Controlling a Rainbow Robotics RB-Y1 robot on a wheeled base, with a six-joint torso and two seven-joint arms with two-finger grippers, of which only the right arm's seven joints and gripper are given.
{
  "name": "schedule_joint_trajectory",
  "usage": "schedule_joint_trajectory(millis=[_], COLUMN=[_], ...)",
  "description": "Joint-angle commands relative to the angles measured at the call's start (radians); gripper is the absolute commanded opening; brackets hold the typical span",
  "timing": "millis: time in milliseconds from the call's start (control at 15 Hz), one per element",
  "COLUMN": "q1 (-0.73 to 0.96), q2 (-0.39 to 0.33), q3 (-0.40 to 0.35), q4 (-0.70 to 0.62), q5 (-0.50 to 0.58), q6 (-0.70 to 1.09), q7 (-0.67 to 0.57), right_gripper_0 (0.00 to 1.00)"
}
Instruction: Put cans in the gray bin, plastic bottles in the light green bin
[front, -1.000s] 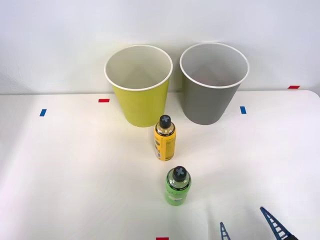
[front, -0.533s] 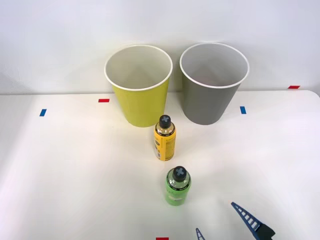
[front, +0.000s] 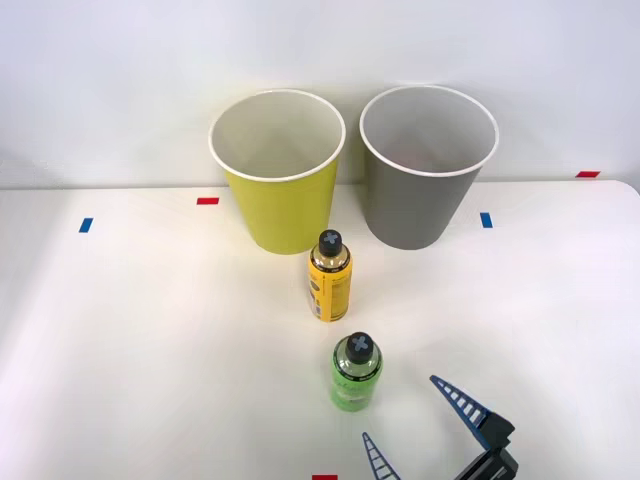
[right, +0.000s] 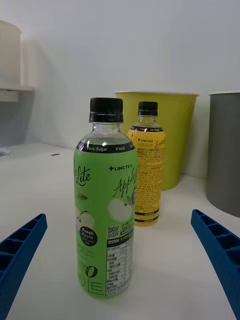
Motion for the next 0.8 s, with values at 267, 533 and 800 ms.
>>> schedule_joint_trajectory(millis=[267,533,800], q1=[-0.124,-0.198,-0.24], q2=[0.042,0.047,0.065], q3=[0.032,0.088,0.088], q4=[-0.001,0.001,0.001], q5=[-0.034,-0.112,-0.123], q6=[0.101,0.136,0.205], q7=[-0.001,0.017,0.025], right_gripper_0=[1.0,1.0,1.0])
